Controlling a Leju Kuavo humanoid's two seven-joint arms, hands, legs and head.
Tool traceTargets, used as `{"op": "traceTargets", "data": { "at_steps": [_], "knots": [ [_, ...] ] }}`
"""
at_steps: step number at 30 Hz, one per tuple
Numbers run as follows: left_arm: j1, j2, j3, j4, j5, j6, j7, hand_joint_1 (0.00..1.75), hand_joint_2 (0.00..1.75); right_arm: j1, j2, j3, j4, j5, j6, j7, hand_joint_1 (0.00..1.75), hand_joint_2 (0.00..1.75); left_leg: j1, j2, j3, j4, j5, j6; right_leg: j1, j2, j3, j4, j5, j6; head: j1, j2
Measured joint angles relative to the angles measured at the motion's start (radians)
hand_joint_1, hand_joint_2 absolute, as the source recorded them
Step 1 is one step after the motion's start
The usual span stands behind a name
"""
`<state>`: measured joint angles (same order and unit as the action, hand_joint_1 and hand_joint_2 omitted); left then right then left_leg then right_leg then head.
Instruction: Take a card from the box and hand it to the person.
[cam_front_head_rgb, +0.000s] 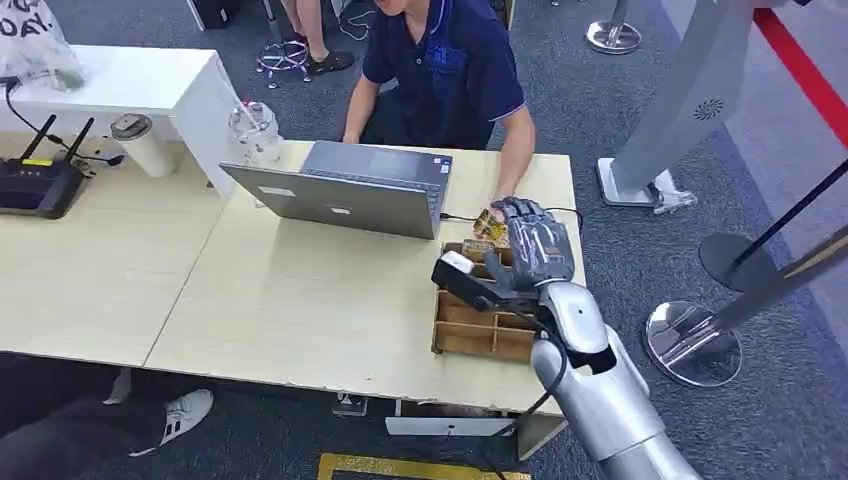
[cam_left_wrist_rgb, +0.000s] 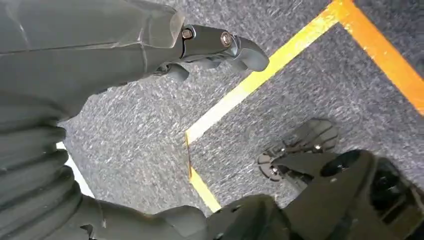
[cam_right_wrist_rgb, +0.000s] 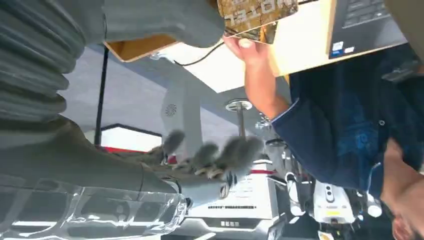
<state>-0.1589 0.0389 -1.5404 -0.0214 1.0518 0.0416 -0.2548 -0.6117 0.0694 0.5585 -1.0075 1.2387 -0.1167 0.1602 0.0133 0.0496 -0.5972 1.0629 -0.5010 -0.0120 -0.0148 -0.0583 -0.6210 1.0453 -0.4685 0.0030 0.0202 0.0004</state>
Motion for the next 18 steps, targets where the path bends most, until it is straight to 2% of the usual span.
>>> {"op": "traceTargets", "data": {
  "at_steps": [7, 10, 13, 18],
  "knots": [
    [-0.004, -0.002, 0.0, 0.0, -0.003, 0.012, 0.01, 0.0, 1.75, -0.019, 0.012, 0.005, 0.047, 0.036, -0.002, 0.039, 1.75, 1.75, 0.0, 0.0, 0.0, 0.0, 0.0, 0.0, 0.0, 0.0, 0.0, 0.0, 0.0, 0.0, 0.0, 0.0],
    [-0.008, -0.002, 0.0, 0.0, -0.001, 0.015, 0.011, 0.0, 1.75, -0.035, 0.025, 0.012, 0.08, 0.061, -0.002, 0.056, 1.59, 1.75, 0.0, 0.0, 0.0, 0.0, 0.0, 0.0, 0.0, 0.0, 0.0, 0.0, 0.0, 0.0, 0.0, 0.0],
    [-0.007, -0.003, 0.0, 0.0, 0.011, 0.014, 0.01, 0.0, 1.75, -0.051, 0.039, 0.019, 0.105, 0.067, -0.002, 0.051, 1.31, 1.75, 0.0, 0.0, 0.0, 0.0, 0.0, 0.0, 0.0, 0.0, 0.0, 0.0, 0.0, 0.0, 0.0, 0.0],
    [-0.005, -0.003, 0.0, 0.0, 0.027, 0.006, 0.006, 0.0, 1.75, -0.077, 0.068, 0.032, 0.148, 0.075, 0.01, 0.039, 1.22, 1.75, 0.0, 0.0, 0.0, 0.0, 0.0, 0.0, 0.0, 0.0, 0.0, 0.0, 0.0, 0.0, 0.0, 0.0]
  ]
}}
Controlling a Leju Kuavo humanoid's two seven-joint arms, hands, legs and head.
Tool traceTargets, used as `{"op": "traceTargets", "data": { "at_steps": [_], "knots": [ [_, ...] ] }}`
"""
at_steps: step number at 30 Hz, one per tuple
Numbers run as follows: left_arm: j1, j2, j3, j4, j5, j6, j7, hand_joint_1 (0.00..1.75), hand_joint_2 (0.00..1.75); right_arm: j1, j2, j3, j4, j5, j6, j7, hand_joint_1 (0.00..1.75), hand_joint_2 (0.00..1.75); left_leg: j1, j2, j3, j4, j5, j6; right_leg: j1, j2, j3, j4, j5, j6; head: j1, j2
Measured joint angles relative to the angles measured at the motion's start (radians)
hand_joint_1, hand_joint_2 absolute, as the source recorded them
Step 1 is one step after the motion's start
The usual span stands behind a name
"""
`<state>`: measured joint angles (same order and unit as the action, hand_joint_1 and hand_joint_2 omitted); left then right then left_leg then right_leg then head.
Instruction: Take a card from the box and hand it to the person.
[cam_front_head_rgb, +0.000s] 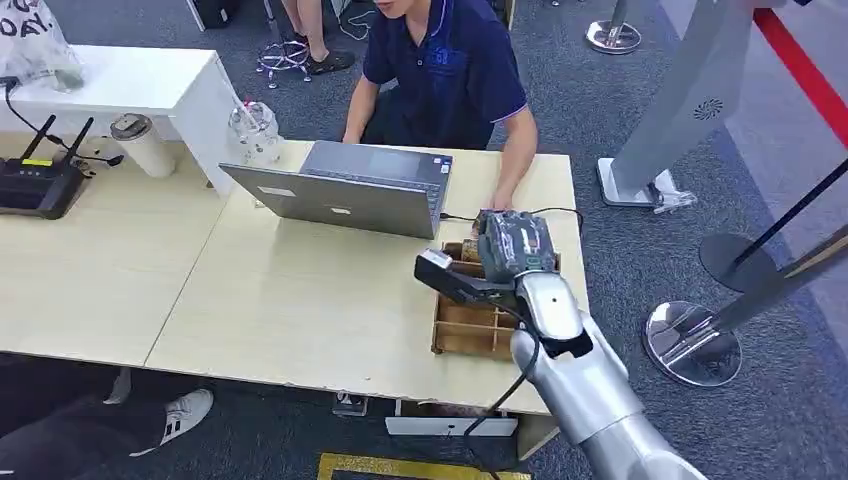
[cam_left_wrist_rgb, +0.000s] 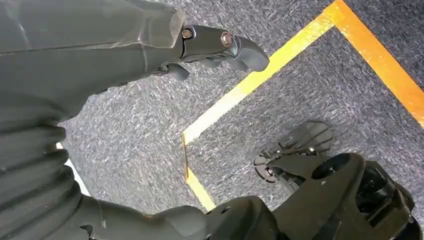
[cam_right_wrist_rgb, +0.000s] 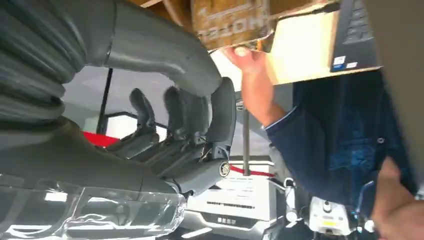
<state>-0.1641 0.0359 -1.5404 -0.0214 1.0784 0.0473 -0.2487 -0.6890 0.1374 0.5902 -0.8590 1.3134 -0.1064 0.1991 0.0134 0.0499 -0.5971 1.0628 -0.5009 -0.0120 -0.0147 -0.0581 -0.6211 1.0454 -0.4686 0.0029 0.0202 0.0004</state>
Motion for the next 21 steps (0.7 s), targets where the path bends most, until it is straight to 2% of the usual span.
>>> {"op": "traceTargets", "data": {
  "at_steps": [1, 2, 3, 5, 9, 18, 21],
  "knots": [
    [0.0, 0.0, 0.0, 0.0, 0.001, -0.003, 0.0, 0.0, 1.75, -0.005, 0.007, 0.004, 0.011, 0.0, 0.002, 0.0, 1.24, 1.75, 0.0, 0.0, 0.0, 0.0, 0.0, 0.0, 0.0, 0.0, 0.0, 0.0, 0.0, 0.0, 0.0, 0.0],
    [0.0, 0.0, 0.0, 0.0, 0.002, -0.006, -0.001, 0.0, 1.75, -0.009, 0.013, 0.008, 0.02, 0.0, 0.002, 0.0, 1.17, 1.75, 0.0, 0.0, 0.0, 0.0, 0.0, 0.0, 0.0, 0.0, 0.0, 0.0, 0.0, 0.0, 0.0, 0.0],
    [0.001, 0.0, 0.0, 0.0, 0.004, -0.008, -0.002, 0.0, 1.75, -0.013, 0.018, 0.011, 0.029, 0.0, 0.002, 0.0, 1.2, 1.75, 0.0, 0.0, 0.0, 0.0, 0.0, 0.0, 0.0, 0.0, 0.0, 0.0, 0.0, 0.0, 0.0, 0.0],
    [0.001, 0.001, 0.0, 0.0, 0.004, -0.01, -0.002, 0.0, 1.75, -0.021, 0.027, 0.015, 0.045, 0.0, 0.003, 0.0, 0.99, 1.75, 0.0, 0.0, 0.0, 0.0, 0.0, 0.0, 0.0, 0.0, 0.0, 0.0, 0.0, 0.0, 0.0, 0.0],
    [0.001, 0.002, 0.0, 0.0, 0.003, -0.018, 0.001, 0.0, 1.75, -0.038, 0.043, 0.018, 0.077, -0.001, 0.002, 0.003, 0.84, 1.75, 0.0, 0.0, 0.0, 0.0, 0.0, 0.0, 0.0, 0.0, 0.0, 0.0, 0.0, 0.0, 0.0, 0.0],
    [0.0, 0.003, 0.0, 0.0, -0.004, -0.031, 0.006, 0.0, 1.75, -0.059, 0.065, 0.018, 0.14, 0.0, 0.002, 0.022, 0.84, 1.75, 0.0, 0.0, 0.0, 0.0, 0.0, 0.0, 0.0, 0.0, 0.0, 0.0, 0.0, 0.0, 0.0, 0.0],
    [0.0, 0.003, 0.0, 0.0, -0.005, -0.032, 0.012, 0.0, 1.75, -0.063, 0.068, 0.018, 0.156, 0.003, 0.002, 0.03, 0.91, 1.75, 0.0, 0.0, 0.0, 0.0, 0.0, 0.0, 0.0, 0.0, 0.0, 0.0, 0.0, 0.0, 0.0, 0.0]
  ]
}}
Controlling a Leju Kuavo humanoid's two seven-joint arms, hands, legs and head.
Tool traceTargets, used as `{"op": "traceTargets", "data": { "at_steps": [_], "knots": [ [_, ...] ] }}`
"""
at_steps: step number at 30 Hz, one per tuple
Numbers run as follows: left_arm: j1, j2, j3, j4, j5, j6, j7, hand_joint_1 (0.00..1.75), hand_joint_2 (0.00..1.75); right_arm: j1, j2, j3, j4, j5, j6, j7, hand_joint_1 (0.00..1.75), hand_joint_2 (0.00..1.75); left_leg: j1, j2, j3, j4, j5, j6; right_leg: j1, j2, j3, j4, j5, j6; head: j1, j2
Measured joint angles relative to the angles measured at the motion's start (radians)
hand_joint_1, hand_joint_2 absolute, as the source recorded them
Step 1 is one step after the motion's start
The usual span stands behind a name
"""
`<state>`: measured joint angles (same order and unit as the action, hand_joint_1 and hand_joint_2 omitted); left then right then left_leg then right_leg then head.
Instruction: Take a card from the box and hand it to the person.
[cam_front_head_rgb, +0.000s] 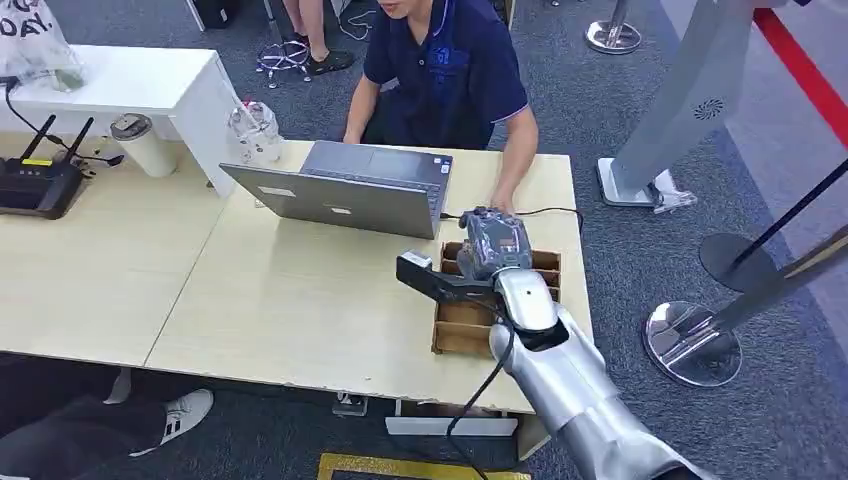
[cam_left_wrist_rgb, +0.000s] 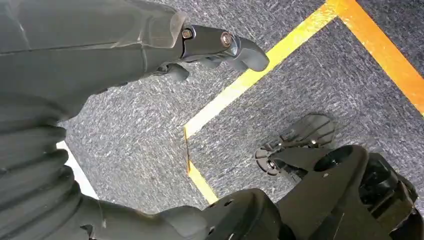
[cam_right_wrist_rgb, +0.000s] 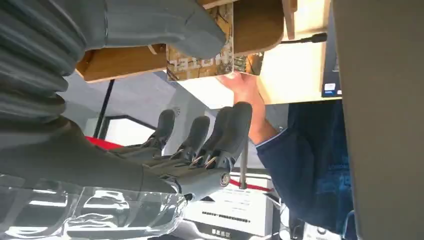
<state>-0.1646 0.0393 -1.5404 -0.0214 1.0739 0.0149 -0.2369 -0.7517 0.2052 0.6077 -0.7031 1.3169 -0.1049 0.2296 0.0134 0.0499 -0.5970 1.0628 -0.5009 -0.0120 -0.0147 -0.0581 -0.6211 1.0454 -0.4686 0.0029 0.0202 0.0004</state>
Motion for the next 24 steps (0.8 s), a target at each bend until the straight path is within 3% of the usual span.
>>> {"op": "traceTargets", "data": {
  "at_steps": [24],
  "knots": [
    [-0.001, 0.0, 0.0, 0.0, 0.02, -0.002, 0.021, 0.0, 1.75, -0.045, 0.021, -0.004, 0.142, 0.034, -0.014, 0.022, 0.99, 1.75, 0.0, 0.0, 0.0, 0.0, 0.0, 0.0, 0.0, 0.0, 0.0, 0.0, 0.0, 0.0, 0.0, 0.0]
  ]
}}
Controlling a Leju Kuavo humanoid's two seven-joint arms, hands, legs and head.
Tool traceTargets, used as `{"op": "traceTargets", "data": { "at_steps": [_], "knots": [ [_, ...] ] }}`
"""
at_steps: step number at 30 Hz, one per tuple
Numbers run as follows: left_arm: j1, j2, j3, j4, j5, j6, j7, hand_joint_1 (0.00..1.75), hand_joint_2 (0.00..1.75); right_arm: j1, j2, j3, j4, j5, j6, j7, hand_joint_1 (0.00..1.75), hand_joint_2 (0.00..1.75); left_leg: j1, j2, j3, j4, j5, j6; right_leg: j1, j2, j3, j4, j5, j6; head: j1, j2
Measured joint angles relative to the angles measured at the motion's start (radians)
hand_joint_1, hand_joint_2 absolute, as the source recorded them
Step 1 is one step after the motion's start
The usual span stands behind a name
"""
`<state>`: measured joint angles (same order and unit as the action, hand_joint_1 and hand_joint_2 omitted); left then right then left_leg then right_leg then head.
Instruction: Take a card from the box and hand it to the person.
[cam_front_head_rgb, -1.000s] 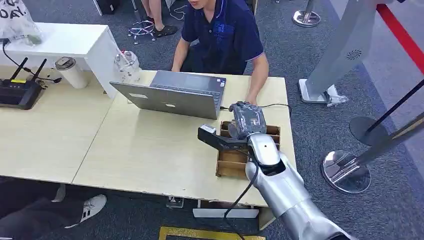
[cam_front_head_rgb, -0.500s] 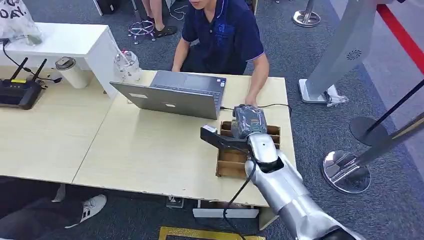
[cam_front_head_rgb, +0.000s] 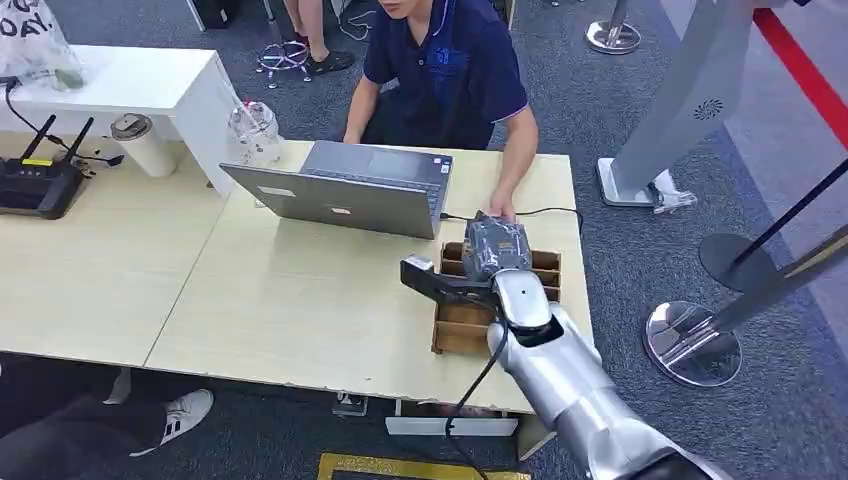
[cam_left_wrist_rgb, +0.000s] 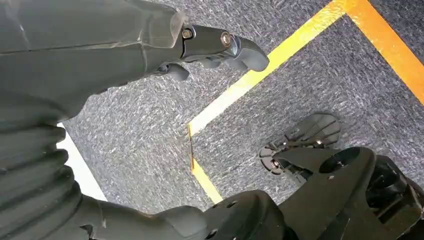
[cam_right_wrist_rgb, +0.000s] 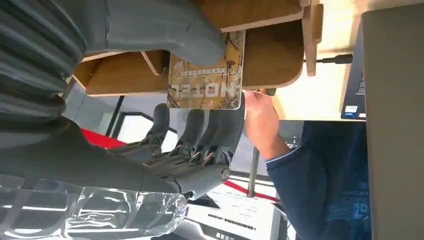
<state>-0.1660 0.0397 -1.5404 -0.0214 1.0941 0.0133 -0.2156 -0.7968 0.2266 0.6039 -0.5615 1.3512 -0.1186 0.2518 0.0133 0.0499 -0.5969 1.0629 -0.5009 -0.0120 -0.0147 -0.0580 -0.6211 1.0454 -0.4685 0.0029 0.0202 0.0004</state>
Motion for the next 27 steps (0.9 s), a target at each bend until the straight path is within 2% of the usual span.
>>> {"op": "traceTargets", "data": {
  "at_steps": [3, 6, 12, 15, 27],
  "knots": [
    [0.0, 0.0, 0.0, 0.0, 0.003, 0.002, 0.0, 0.0, 1.75, -0.002, 0.0, -0.006, 0.007, 0.001, -0.003, 0.003, 0.99, 1.75, 0.0, 0.0, 0.0, 0.0, 0.0, 0.0, 0.0, 0.0, 0.0, 0.0, 0.0, 0.0, 0.0, 0.0],
    [0.0, 0.0, 0.0, 0.0, 0.007, 0.005, 0.0, 0.0, 1.75, -0.006, 0.0, -0.009, 0.011, 0.001, -0.005, 0.003, 1.1, 1.75, 0.0, 0.0, 0.0, 0.0, 0.0, 0.0, 0.0, 0.0, 0.0, 0.0, 0.0, 0.0, 0.0, 0.0],
    [0.0, 0.0, 0.0, 0.0, 0.008, 0.005, 0.0, 0.0, 1.75, -0.01, 0.0, -0.018, 0.016, 0.012, -0.008, 0.004, 1.71, 1.75, 0.0, 0.0, 0.0, 0.0, 0.0, 0.0, 0.0, 0.0, 0.0, 0.0, 0.0, 0.0, 0.0, 0.0],
    [0.001, 0.0, 0.0, 0.0, 0.004, 0.005, 0.0, 0.0, 1.75, -0.011, 0.0, -0.024, 0.016, 0.017, -0.017, 0.004, 1.75, 1.75, 0.0, 0.0, 0.0, 0.0, 0.0, 0.0, 0.0, 0.0, 0.0, 0.0, 0.0, 0.0, 0.0, 0.0],
    [0.0, 0.0, 0.0, 0.0, -0.015, 0.009, 0.0, 0.0, 1.75, -0.011, -0.002, -0.051, -0.029, 0.037, -0.061, -0.023, 1.71, 1.75, 0.0, 0.0, 0.0, 0.0, 0.0, 0.0, 0.0, 0.0, 0.0, 0.0, 0.0, 0.0, 0.0, 0.0]
  ]
}}
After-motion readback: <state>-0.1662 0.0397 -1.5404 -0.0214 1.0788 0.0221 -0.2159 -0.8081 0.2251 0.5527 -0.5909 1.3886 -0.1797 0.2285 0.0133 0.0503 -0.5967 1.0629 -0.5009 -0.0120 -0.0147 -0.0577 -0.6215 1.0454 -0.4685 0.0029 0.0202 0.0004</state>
